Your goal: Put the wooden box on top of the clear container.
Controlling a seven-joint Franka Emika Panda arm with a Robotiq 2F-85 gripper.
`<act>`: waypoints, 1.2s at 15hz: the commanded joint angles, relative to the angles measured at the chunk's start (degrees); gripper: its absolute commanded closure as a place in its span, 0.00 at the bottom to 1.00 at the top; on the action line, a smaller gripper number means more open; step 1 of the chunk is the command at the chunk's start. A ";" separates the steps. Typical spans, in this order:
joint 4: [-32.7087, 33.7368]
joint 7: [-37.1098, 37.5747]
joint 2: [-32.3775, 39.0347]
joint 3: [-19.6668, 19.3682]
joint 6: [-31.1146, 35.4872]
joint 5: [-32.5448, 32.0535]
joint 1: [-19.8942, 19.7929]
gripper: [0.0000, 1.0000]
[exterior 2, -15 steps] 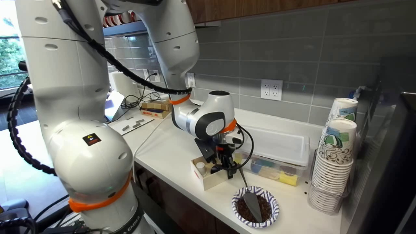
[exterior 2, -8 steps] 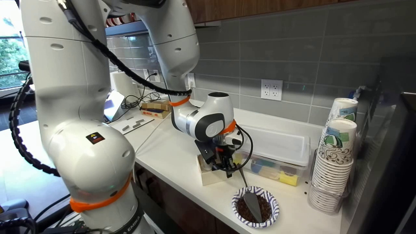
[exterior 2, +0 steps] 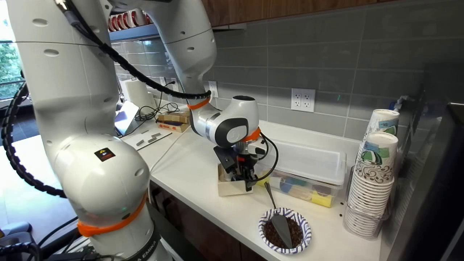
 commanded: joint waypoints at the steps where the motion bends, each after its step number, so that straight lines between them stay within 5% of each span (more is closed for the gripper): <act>1: -2.21 -3.04 -9.75 1.61 -10.42 1.78 -1.44 0.97; 9: 0.55 -1.83 -22.01 3.49 -31.10 0.23 -1.24 0.96; 18: 6.75 5.64 -26.09 6.33 -33.80 -8.15 -6.96 0.96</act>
